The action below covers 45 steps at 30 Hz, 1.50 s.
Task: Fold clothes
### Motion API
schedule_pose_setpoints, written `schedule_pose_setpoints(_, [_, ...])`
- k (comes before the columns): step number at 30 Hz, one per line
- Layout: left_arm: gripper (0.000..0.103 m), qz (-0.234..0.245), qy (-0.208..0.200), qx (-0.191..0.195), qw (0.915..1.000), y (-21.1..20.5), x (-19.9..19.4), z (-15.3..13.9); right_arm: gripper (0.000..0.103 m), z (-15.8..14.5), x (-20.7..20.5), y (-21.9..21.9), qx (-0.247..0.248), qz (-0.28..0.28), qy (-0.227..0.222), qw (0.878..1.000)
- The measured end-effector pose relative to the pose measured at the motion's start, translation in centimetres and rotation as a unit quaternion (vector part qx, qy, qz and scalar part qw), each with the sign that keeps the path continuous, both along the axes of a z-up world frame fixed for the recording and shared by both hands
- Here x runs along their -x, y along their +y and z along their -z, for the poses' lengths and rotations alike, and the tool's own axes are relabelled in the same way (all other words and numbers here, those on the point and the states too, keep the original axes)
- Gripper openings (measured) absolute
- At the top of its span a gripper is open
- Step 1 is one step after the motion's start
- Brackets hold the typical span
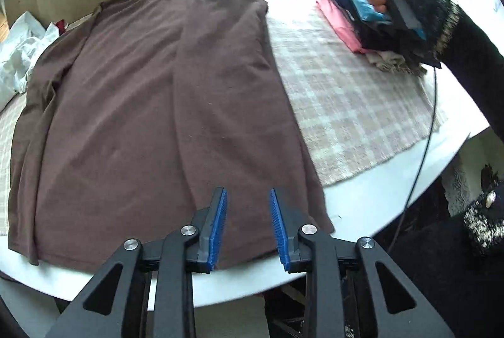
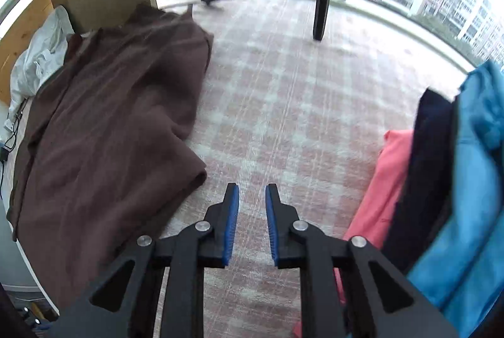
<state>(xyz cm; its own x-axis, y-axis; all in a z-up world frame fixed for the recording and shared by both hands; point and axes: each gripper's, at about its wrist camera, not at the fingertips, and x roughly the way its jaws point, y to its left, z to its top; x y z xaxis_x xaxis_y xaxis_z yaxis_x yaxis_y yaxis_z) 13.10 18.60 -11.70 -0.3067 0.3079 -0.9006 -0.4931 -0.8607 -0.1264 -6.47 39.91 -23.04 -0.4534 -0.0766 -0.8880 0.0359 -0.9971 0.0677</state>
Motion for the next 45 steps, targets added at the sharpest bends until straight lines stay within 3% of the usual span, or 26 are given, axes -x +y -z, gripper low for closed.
schedule_pose_setpoints(4, [0.027, 0.017, -0.013, 0.013, 0.9997, 1.6, 1.9, 2.9, 0.018, -0.3, 0.7, -3.9, 0.065, -0.071, 0.022, 0.995])
schedule_pose_setpoints(6, [0.027, 0.026, -0.005, 0.028, 0.9993, 1.7, 1.7, 3.8, 0.018, 2.2, 1.9, -5.9, 0.037, -0.098, -0.014, 0.994])
schedule_pose_setpoints(8, [0.027, 0.016, -0.018, 0.033, 0.9992, 1.3, 1.3, 3.3, 0.017, 4.6, 2.7, -5.6, -0.043, -0.088, -0.054, 0.994])
schedule_pose_setpoints(9, [0.027, 0.008, -0.018, 0.026, 0.9995, 1.0, 1.0, 2.8, 0.017, 4.8, 2.7, -4.9, -0.043, -0.08, -0.058, 0.994])
schedule_pose_setpoints(11, [0.029, 0.001, -0.022, -0.017, 0.9996, 0.7, -0.1, 1.4, 0.021, 3.4, 2.0, -3.1, 0.004, -0.043, -0.038, 0.998])
schedule_pose_setpoints(12, [0.036, 0.012, -0.021, -0.024, 0.9994, 1.3, -0.7, 1.3, 0.021, 2.6, 1.5, -2.2, 0.025, -0.025, -0.022, 0.999])
schedule_pose_setpoints(13, [0.046, 0.023, -0.02, -0.03, 0.9991, 1.9, -1.2, 1.2, 0.027, 2.1, 1.2, -1.4, 0.044, -0.009, -0.01, 0.999])
schedule_pose_setpoints(14, [0.049, 0.033, -0.019, -0.037, 0.9986, 2.5, -1.7, 1.0, 0.038, 1.9, 1.0, -0.8, 0.061, 0.004, -0.005, 0.998])
schedule_pose_setpoints(16, [0.055, 0.054, -0.017, -0.05, 0.9971, 3.8, -2.8, 0.8, 0.046, 2.6, 1.0, -0.1, 0.086, 0.019, -0.012, 0.996])
schedule_pose_setpoints(20, [0.057, 0.083, -0.008, 0.014, 0.9964, 5.9, -3.3, 3.4, 0.046, 5.3, 1.7, 0.1, 0.139, 0.038, -0.052, 0.988])
schedule_pose_setpoints(23, [0.051, 0.081, -0.011, 0.02, 0.9965, 5.8, -3.3, 4.5, 0.047, 6.3, 1.8, -0.3, 0.149, 0.04, -0.052, 0.987])
schedule_pose_setpoints(25, [0.024, 0.081, -0.005, 0.009, 0.9967, 5.4, -3.4, 4.4, 0.047, 6.5, 1.8, -1.1, 0.145, 0.03, -0.051, 0.988])
schedule_pose_setpoints(26, [0.017, 0.075, -0.01, 0.001, 0.9971, 5.1, -3.1, 4.5, 0.046, 6.7, 1.8, -1.5, 0.143, 0.025, -0.051, 0.988])
schedule_pose_setpoints(27, [0.012, 0.07, -0.015, -0.007, 0.9974, 4.7, -2.9, 4.5, 0.044, 6.7, 1.8, -2.0, 0.137, 0.019, -0.052, 0.989])
schedule_pose_setpoints(28, [0.009, 0.063, -0.022, -0.021, 0.9975, 4.2, -2.7, 4.3, 0.03, 6.7, 1.7, -2.4, 0.127, 0.012, -0.052, 0.99])
schedule_pose_setpoints(31, [0.007, 0.044, -0.034, -0.063, 0.9965, 2.6, -2.0, 3.3, 0.013, 6.3, 1.4, -2.8, 0.132, 0.01, -0.053, 0.99])
schedule_pose_setpoints(35, [0.006, -0.013, -0.043, -0.152, 0.9874, -1.7, -1.0, 0.9, 0.011, 4.4, 1.3, -2.4, 0.185, 0.041, -0.048, 0.981])
schedule_pose_setpoints(38, [0.006, -0.074, -0.043, -0.214, 0.9731, -6.4, -0.1, -0.5, 0.011, 1.5, 2.0, -3.4, 0.192, 0.043, -0.037, 0.98])
schedule_pose_setpoints(42, [0.006, -0.137, -0.03, -0.209, 0.9677, -10.8, 1.3, 0.4, 0.011, -1.1, 5.5, -8.2, 0.16, 0.001, -0.029, 0.987])
schedule_pose_setpoints(45, [0.006, -0.167, -0.03, -0.192, 0.9665, -13.2, 2.4, 1.7, 0.011, -1.4, 8.3, -12.4, 0.129, -0.037, -0.038, 0.99])
